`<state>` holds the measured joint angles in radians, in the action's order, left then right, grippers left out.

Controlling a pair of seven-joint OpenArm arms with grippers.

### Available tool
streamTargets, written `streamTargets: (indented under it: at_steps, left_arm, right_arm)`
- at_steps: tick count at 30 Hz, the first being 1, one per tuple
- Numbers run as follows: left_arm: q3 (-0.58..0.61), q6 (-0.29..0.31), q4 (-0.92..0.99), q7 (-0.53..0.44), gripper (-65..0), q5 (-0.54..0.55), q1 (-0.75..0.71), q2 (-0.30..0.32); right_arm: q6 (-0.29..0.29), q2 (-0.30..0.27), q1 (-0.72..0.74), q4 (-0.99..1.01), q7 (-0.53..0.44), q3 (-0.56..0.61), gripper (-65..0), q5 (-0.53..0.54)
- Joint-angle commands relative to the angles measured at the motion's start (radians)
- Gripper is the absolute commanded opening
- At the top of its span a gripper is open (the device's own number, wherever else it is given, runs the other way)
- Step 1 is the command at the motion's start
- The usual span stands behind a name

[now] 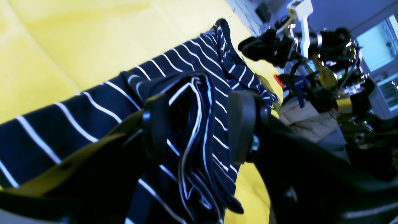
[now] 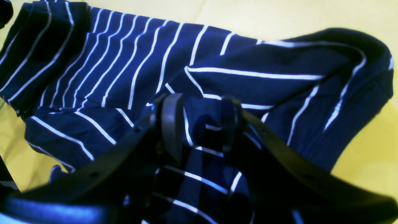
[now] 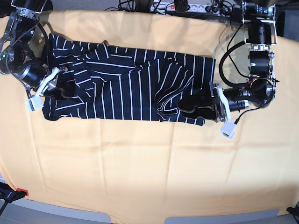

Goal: Fold the T-shirt properly
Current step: 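Fold the strip end inward with the left gripper toward the right gripper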

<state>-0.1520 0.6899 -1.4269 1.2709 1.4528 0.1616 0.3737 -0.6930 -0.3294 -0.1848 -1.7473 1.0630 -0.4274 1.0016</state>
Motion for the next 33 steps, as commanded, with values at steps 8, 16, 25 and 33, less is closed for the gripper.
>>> streamTargets:
  at_steps: [8,16,25,33]
  left_arm:
    - [-0.045,0.007,-0.016,-0.014,-65.0,-0.068,0.021,0.012]
    - [-0.007,-0.082,-0.016,-0.042,-65.0,-0.294,0.016,0.011]
    - [0.126,-0.068,-0.016,-0.032,-65.0,-0.233,0.016,0.011]
    - [0.193,0.008,-0.016,-0.04,-65.0,-0.09,0.017,-0.017]
  right_arm:
    - [-0.005,-0.014,0.011,-0.018,-0.019,-0.005,-42.1,0.027]
    - [-0.005,-0.014,0.012,-0.018,-0.019,-0.005,-42.3,0.046]
    - [-0.005,-0.014,0.013,-0.018,-0.023,-0.005,-42.3,0.046]
    - [-0.005,-0.014,0.013,-0.018,-0.023,-0.005,-42.3,0.046]
